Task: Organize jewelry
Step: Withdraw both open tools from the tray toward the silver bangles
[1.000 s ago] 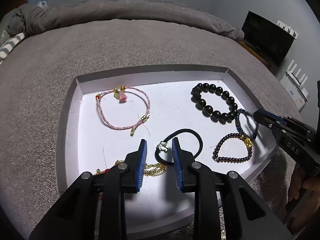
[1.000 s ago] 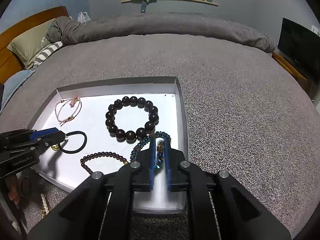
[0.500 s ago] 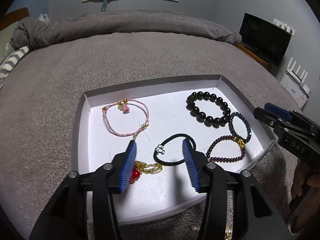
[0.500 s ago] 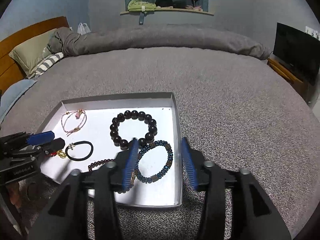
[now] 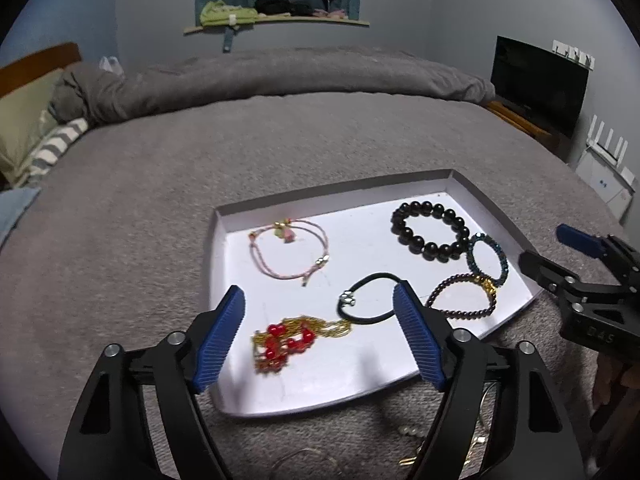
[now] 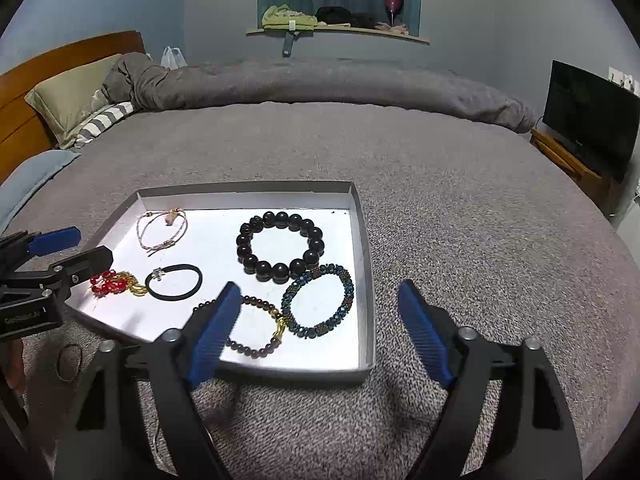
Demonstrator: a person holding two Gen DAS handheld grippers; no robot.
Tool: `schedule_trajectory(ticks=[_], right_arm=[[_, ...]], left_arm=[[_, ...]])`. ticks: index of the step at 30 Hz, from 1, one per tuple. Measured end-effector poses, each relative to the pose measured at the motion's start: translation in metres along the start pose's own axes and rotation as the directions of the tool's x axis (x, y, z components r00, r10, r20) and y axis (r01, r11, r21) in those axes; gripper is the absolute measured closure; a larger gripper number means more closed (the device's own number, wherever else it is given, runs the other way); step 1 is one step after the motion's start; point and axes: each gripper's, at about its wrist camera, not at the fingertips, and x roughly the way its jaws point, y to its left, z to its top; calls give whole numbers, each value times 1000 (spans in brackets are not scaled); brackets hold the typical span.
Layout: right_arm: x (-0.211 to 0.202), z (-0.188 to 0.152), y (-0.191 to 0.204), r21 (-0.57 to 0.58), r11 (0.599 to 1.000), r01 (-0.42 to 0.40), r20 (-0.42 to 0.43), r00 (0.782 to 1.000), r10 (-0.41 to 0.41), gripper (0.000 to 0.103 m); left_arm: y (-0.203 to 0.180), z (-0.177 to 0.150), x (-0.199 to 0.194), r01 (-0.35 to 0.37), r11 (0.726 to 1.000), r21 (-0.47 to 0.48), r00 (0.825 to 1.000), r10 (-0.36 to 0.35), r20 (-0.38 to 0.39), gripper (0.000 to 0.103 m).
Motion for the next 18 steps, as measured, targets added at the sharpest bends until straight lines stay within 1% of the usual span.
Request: schedule_trajectory(ticks=[2,3,7,13,18], right_arm=[[-5,-1,2,2,1000,2,10,1000,-2,14],[-6,-1,3,1,1000,3,13,1000,-3,13],[-11,-2,7,-9,1000,23,26,999,-23,7],[-16,-3,5,14,999,37,31,999,-38,6],[-20,-4,3,18,998,55,36,998,-56,6]], left_arm=[[0,0,-4,-16,1000,5,1000,16,13,23],[0,-1,-7,-24,1000,4,1000,24,19,23],[5,-3,-18,-39,999,-15,998,39,46,18],[12,-8,-30,-63,997,-42,995,66,77,13],[14,-15,-37,-86,996,-37,992,89,92,11]])
